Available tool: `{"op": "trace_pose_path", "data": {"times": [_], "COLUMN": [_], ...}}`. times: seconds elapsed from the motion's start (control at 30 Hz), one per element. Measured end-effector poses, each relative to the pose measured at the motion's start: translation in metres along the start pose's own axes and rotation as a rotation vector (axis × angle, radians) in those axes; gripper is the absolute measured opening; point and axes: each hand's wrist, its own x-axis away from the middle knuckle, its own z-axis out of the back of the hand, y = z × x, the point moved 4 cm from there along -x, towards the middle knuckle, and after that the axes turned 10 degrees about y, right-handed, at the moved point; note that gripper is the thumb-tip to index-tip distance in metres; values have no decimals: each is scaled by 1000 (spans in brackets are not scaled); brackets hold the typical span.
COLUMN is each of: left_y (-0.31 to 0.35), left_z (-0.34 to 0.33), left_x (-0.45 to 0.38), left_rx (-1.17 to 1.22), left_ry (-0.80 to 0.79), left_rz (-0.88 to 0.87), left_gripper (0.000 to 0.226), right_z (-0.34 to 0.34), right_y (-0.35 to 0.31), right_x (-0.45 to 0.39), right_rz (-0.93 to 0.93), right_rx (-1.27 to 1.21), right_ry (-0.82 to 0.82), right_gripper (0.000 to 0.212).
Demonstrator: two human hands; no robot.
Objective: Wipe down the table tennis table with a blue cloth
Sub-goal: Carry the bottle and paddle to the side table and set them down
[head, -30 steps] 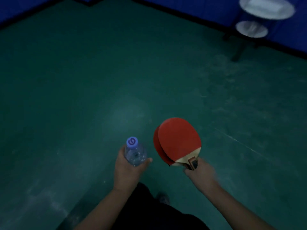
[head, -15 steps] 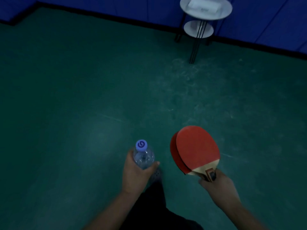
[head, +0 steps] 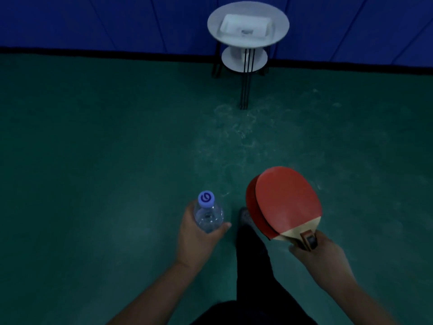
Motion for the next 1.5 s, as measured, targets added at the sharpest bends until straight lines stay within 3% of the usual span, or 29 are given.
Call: {"op": "trace_pose_path", "data": {"times": [0.43, 0.7, 1.07, 1.3, 1.5], "left_y": [125, 159, 240, 294, 332], "left_z": [-138, -207, -286, -359, -439], "left_x": [-267, -457, -727, -858, -970], "left_rx": [14, 60, 76, 136, 31], "left_ry": [130, 131, -20, -105, -122], "left_rz": [18, 23, -31, -91, -159], "left_gripper": [66, 69, 72, 71, 59], "right_z": [33, 18, 17, 31, 41], "right_y": [-194, -320, -493, -556, -596], "right_x": [-297, -458, -653, -768, -898], "right_rz": [76, 84, 7, -14, -23], "right_rx": [43, 60, 86, 78, 56], "right_ry": [-80, -90, -31, 18, 26], "right_gripper": [31, 25, 28, 29, 26]}}
